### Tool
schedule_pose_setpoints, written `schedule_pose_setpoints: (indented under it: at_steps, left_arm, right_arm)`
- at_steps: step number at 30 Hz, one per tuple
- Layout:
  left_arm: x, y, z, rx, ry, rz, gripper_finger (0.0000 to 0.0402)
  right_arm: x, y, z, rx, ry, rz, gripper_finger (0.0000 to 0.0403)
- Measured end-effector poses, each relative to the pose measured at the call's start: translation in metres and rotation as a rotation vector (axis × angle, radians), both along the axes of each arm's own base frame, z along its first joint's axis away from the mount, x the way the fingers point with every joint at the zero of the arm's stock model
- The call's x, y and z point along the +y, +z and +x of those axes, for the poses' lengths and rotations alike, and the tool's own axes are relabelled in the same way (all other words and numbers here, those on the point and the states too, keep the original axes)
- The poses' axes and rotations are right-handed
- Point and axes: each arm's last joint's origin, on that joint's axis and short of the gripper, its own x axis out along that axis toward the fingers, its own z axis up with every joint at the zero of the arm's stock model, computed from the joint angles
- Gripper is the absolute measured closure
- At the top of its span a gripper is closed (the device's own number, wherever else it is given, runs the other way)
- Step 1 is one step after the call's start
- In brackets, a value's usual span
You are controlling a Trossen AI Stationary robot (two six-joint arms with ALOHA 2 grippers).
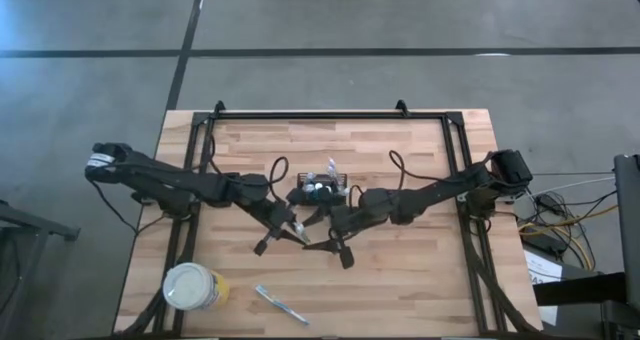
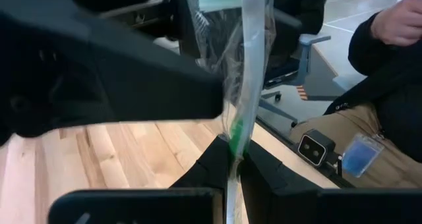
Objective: Pick & Place toothbrushing station
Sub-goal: Put the green toothbrush into the black wire organizer
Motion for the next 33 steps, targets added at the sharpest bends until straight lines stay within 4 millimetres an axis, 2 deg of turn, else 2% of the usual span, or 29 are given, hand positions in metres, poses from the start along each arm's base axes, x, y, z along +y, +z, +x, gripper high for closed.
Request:
schedule_pose_setpoints:
  at_steps: [7,13,18,29,33]
  left_arm:
    - [0.002,0.009,0.006,-0.029,0.007,0.008,0.0380]
    - [0.001,0.002,0.012,0.005,0.007,0.017,0.0380]
    - [0.002,0.002,0.009,0.018,0.003,0.030,0.0380]
    - [0.002,0.005,0.007,0.011,-0.010,0.025,0.0380]
    - [0.002,0.005,0.007,0.012,-0.011,0.024,0.0380]
  right_arm:
    - [0.001,-0.007,0.006,-0.019,-0.001,0.001,0.0177]
    - [0.002,-0.010,0.014,-0.015,-0.011,-0.018,0.0199]
    - [0.002,-0.011,0.012,-0.011,-0.013,-0.028,0.0244]
    - [0.003,-0.011,0.012,-0.021,0.034,-0.051,0.0378]
    - [0.003,-0.011,0.012,-0.022,0.034,-0.052,0.0384]
